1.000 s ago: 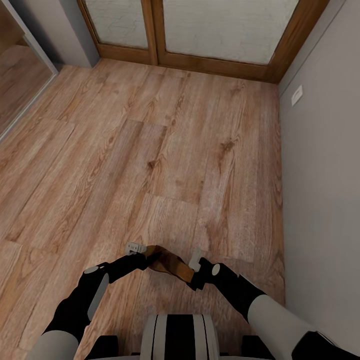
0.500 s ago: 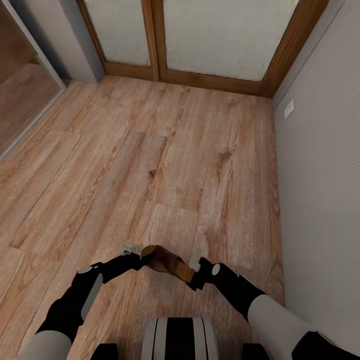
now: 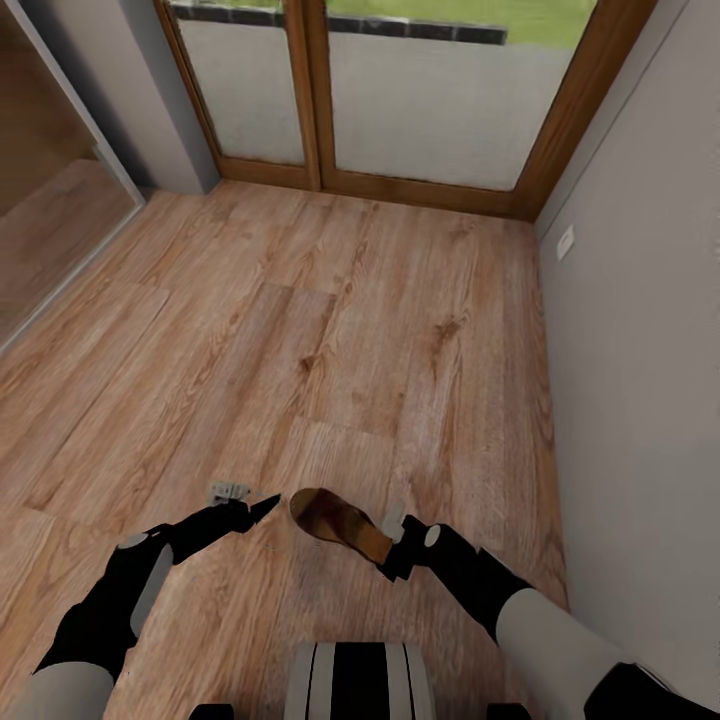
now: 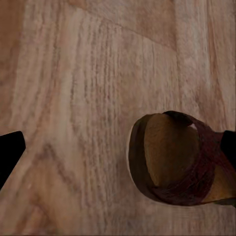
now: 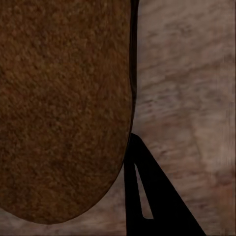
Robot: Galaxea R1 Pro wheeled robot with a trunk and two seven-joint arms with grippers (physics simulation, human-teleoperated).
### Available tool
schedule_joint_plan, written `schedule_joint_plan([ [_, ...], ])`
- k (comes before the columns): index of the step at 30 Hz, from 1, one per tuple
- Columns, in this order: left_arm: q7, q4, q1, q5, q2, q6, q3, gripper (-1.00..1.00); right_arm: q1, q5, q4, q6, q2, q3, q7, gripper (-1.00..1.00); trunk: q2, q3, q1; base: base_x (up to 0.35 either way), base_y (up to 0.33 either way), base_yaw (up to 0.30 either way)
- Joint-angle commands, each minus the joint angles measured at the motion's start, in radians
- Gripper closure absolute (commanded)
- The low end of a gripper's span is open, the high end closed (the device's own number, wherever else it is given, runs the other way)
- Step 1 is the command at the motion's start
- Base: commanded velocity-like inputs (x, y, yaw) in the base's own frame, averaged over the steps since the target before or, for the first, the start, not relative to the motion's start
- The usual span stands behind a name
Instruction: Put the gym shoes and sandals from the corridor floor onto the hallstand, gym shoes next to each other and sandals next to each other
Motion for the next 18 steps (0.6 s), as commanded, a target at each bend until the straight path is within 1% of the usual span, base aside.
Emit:
schedule_joint_plan([
  [1,-0.003,0.0,0.0,0.009,0.001,0.01,0.014,-1.0,0.0,0.009,-0.002,0.004,0.0,-0.004,0.005,1.0,0.0,0.003,-0.001,0.0,0.0,0.0],
  [2,-0.003,0.0,0.0,0.008,0.002,0.01,0.03,-1.0,0.0,0.007,-0.003,0.005,0.0,-0.021,0.005,1.0,0.0,0.007,-0.001,0.0,0.0,0.0],
  [3,-0.004,0.0,0.0,0.008,0.002,0.01,0.035,-1.0,0.0,0.007,-0.003,0.005,-0.001,-0.035,0.005,1.0,0.001,0.011,-0.001,0.0,0.0,0.0],
  [4,-0.004,0.0,0.0,0.008,0.003,0.01,0.043,-1.0,0.0,0.006,-0.004,0.005,-0.001,-0.073,0.004,1.0,0.001,0.015,-0.002,0.0,0.0,0.0],
  [5,-0.004,-0.001,0.0,0.008,0.003,0.01,0.046,-1.0,0.0,0.006,-0.004,0.005,-0.001,-0.097,0.004,1.0,0.001,0.019,-0.002,0.0,0.0,0.0],
  [6,-0.004,0.0,0.0,0.008,0.003,0.01,0.053,-1.0,-0.001,0.005,-0.012,0.005,0.0,-0.217,0.004,1.0,0.001,0.023,-0.003,0.0,0.0,0.0],
  [7,-0.004,-0.001,0.0,0.008,0.003,0.01,0.054,-1.0,-0.001,0.005,-0.024,0.005,0.0,-0.28,0.004,1.0,0.001,0.027,-0.003,0.0,0.0,0.0],
  [8,-0.004,-0.001,0.0,0.008,0.003,0.009,0.055,-1.0,-0.001,0.005,-0.033,0.005,0.001,-0.309,0.004,1.0,0.002,0.03,-0.004,0.0,0.0,0.0],
  [9,-0.004,0.0,0.001,0.007,0.003,0.01,0.056,-1.0,0.0,0.004,-0.056,0.005,0.001,-0.362,0.005,1.0,0.002,0.034,-0.004,0.0,0.0,0.0],
  [10,-0.004,-0.001,0.0,0.007,0.003,0.009,0.056,-1.0,0.0,0.004,-0.085,0.005,0.002,-0.405,0.005,1.0,0.002,0.038,-0.005,0.0,0.0,0.0],
  [12,-0.004,-0.001,0.0,0.007,0.004,0.01,0.057,-1.0,0.0,0.003,-0.131,0.005,0.002,-0.445,0.005,1.0,0.003,0.046,-0.005,0.0,0.0,0.0],
  [13,-0.004,0.0,0.0,0.007,0.004,0.01,0.057,-1.0,0.0,0.003,-0.145,0.005,0.003,-0.454,0.005,1.0,0.003,0.05,-0.006,0.0,0.0,0.0],
  [14,-0.004,0.0,0.0,0.007,0.004,0.01,0.057,-1.0,0.0,-0.003,-0.167,0.007,0.003,-0.466,0.006,1.0,0.003,0.054,-0.006,0.0,0.0,0.0],
  [15,-0.004,0.0,0.0,0.007,0.004,0.01,0.057,-1.0,0.0,-0.01,-0.175,0.007,0.004,-0.471,0.006,1.0,0.003,0.058,-0.007,0.0,0.0,0.0],
  [17,-0.004,0.0,0.0,0.007,0.003,0.01,0.056,-1.0,-0.001,-0.05,-0.191,0.009,0.004,-0.481,0.006,1.0,0.004,0.065,-0.008,0.0,0.0,0.0],
  [18,-0.004,0.0,0.0,0.007,0.003,0.01,0.056,-1.0,-0.001,-0.09,-0.197,0.009,0.004,-0.485,0.006,1.0,0.004,0.069,-0.008,0.0,0.0,0.0],
])
